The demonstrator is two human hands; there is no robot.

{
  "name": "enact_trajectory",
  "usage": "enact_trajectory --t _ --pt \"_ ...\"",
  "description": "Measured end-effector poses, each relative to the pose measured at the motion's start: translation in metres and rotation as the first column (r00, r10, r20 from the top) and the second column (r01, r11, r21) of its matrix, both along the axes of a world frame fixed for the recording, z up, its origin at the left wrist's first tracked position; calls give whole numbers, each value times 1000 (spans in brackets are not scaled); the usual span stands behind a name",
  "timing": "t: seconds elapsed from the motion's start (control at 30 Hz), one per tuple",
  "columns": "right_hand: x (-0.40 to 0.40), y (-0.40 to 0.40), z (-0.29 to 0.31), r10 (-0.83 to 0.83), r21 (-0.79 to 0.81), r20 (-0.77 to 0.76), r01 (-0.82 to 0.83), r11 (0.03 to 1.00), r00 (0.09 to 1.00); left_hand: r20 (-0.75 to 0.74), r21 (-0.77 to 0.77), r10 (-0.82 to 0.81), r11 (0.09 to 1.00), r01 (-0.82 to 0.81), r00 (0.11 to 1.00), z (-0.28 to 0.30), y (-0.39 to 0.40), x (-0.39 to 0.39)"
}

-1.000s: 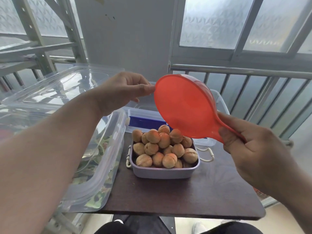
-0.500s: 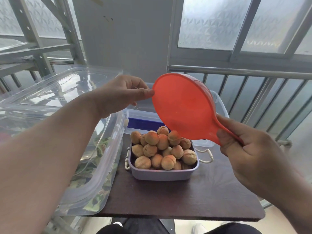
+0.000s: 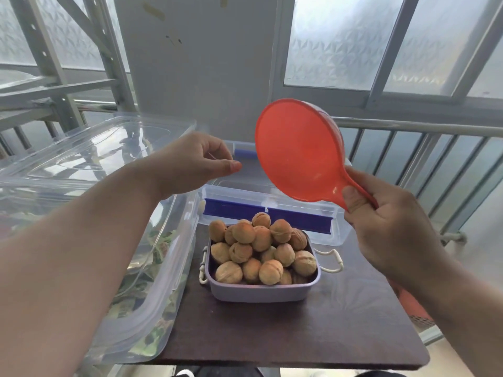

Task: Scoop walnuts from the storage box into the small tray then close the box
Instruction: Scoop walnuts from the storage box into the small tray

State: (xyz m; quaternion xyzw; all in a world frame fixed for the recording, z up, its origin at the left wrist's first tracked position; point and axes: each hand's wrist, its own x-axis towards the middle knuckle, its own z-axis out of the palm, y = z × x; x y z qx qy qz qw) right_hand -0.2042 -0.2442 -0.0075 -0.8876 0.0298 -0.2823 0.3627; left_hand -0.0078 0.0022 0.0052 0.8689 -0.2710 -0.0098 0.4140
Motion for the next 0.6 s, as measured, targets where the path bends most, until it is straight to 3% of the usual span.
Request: enact_trajectory --t 0.23,0.3,0.4,0.47,0.6 --pt "100 -1 16 -93 -212 -176 55 976 980 44 186 173 966 -178 984 -1 9 2" --pt "125 6 20 -63 -250 -238 1 968 969 24 245 183 952 -183 983 -1 10 2" --pt "163 15 14 16 -204 -409 -108 973 912 2 297 193 937 -185 981 -2 12 2" --pt "180 21 8 69 -145 -566 -182 973 821 6 298 205 934 -197 979 -1 11 3" --pt "203 36 13 131 30 -700 -155 988 702 -5 291 240 929 -228 971 0 10 5"
